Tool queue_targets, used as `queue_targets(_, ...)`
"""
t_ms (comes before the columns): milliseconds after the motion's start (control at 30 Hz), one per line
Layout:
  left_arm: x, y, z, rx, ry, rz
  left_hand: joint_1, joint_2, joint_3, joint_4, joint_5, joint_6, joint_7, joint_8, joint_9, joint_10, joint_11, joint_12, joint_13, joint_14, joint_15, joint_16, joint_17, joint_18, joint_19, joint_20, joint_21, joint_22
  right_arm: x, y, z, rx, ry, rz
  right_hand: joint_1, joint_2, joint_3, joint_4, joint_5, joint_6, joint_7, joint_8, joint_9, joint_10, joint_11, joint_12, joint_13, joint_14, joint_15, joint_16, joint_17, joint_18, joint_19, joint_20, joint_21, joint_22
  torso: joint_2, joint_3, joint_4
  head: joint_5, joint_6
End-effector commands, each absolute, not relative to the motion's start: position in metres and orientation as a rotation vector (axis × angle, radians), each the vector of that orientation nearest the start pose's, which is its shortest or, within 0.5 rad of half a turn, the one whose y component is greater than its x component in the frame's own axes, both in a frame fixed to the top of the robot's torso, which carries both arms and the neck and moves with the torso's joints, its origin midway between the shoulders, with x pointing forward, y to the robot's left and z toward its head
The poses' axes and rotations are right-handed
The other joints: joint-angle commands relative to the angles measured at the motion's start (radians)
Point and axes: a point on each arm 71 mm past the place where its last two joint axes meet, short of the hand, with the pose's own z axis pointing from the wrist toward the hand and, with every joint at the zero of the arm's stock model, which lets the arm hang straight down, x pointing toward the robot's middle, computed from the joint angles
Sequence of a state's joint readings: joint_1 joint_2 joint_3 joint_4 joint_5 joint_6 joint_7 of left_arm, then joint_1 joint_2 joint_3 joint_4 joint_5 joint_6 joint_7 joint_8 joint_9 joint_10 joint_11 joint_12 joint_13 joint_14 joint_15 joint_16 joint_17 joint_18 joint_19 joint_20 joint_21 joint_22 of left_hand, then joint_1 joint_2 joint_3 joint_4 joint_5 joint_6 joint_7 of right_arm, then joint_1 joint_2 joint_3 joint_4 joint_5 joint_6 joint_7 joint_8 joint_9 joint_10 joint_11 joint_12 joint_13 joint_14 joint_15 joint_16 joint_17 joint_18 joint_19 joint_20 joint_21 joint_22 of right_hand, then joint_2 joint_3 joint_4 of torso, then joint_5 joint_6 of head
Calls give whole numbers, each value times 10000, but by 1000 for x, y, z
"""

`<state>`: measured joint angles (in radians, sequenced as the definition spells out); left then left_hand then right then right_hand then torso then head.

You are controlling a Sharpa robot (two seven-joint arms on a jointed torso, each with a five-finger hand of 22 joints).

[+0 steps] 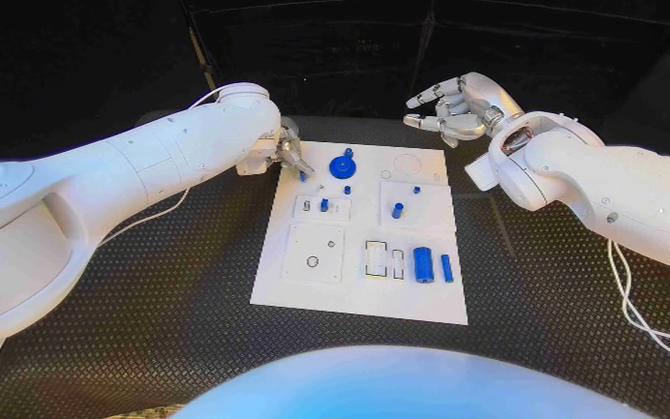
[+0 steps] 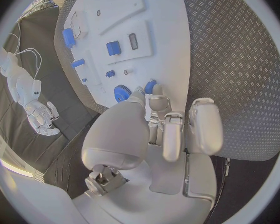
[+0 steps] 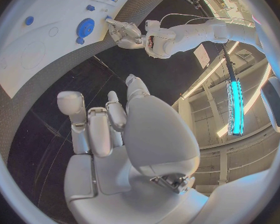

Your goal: Assemble the parts on the task board

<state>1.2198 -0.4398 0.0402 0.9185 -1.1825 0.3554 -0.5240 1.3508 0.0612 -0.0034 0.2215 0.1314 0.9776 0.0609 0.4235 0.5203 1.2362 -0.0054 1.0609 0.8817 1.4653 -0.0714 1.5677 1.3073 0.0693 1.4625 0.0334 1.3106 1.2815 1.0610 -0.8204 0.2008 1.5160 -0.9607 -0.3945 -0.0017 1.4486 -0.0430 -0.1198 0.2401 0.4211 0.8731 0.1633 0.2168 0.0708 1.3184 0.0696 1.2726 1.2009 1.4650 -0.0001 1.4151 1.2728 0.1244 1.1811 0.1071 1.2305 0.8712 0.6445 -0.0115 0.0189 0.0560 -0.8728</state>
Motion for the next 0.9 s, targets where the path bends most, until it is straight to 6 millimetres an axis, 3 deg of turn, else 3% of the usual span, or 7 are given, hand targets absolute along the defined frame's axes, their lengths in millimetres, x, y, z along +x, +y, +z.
queue_targets(33, 572, 185, -233, -2034, 24037, -2064, 340, 116, 215, -206, 37, 7, -29, -46, -30, -28, -95, -57, -24, 1055, -41, 31, 2635, 4, 18, 7, -64, 19, 497, -203, -161, 4324, 15628, 10286, -8, 122, -13, 1, 54, -23, -62, 44, -11, 34, -6, 23, 0, 436, -71, -39, 1, 75, 27, -48, -67, -11, -5, 0, 8, 1, 2)
queue_targets(167, 572, 185, -233, -2164, 24079, -2180, 991, 235, 962, -625, 79, -82, -38, -126, -93, -85, -113, -168, -112, 1055, -67, 31, 2635, 2, 20, -25, -68, 40, 496, -203, -161, 4321, 15639, 10287, -8, 122, -13, 1, 54, -23, -62, 44, -11, 34, -6, 23, 0, 436, -71, -39, 1, 75, 27, -48, -67, -11, 2, -3, 9, -4, 2)
queue_targets(300, 571, 187, -234, -2247, 24100, -2236, 1302, 80, 1833, -958, 108, -151, 28, -144, -103, -105, -75, -285, -202, 1055, -38, 31, 2635, -5, 23, -20, -69, 63, 496, -203, -161, 4317, 15649, 10287, -4, 130, -10, 1, 62, -21, -62, 47, -10, 37, -7, 27, 4, 438, -72, -36, 9, 74, 31, -48, -66, -7, -5, -2, 10, 3, 2)
queue_targets(367, 571, 188, -233, -2278, 24084, -2270, 1040, -313, 2851, -1047, 86, -146, 62, -89, -69, -41, 15, -354, -282, 1055, 10, 31, 2635, -14, 26, 36, -72, 90, 496, -203, -161, 4315, 15652, 10286, -3, 131, -9, 1, 64, -21, -62, 47, -10, 37, -7, 27, 4, 438, -72, -35, 10, 74, 31, -49, -66, -7, -2, -2, 12, 10, 2)
queue_targets(500, 570, 191, -232, -2513, 23948, -2501, 511, -898, 4407, -1254, 81, -120, 55, 69, 43, 78, -1, -330, -297, 1055, 10, 31, 2635, -9, 36, 50, -78, 128, 496, -203, -161, 4313, 15653, 10284, -3, 131, -9, 1, 64, -21, -62, 47, -10, 37, -7, 27, 4, 438, -72, -35, 10, 74, 31, -49, -66, -7, -1, -4, 14, 19, 2)
queue_targets(633, 567, 195, -229, -2897, 23640, -2927, 20, -1294, 5420, -1480, 50, -135, 67, 239, 176, 175, -10, -252, -253, 1055, -6, 31, 2635, -10, 48, 51, -86, 157, 496, -204, -161, 4312, 15655, 10277, -3, 131, -9, 1, 64, -21, -62, 47, -10, 37, -7, 27, 4, 438, -72, -35, 10, 74, 31, -49, -66, -7, -6, 0, 22, 34, 2)
queue_targets(900, 553, 200, -220, -3502, 23240, -3864, -439, -1555, 6211, -1733, 31, -151, 55, 456, 340, 287, -63, -147, -178, 1055, -6, 31, 2635, -9, 67, 29, -87, 195, 496, -206, -161, 4324, 15654, 10240, -3, 131, -9, 1, 64, -21, -62, 47, -10, 37, -7, 27, 4, 438, -72, -35, 10, 74, 31, -49, -66, -7, -8, 0, 21, 62, 2)
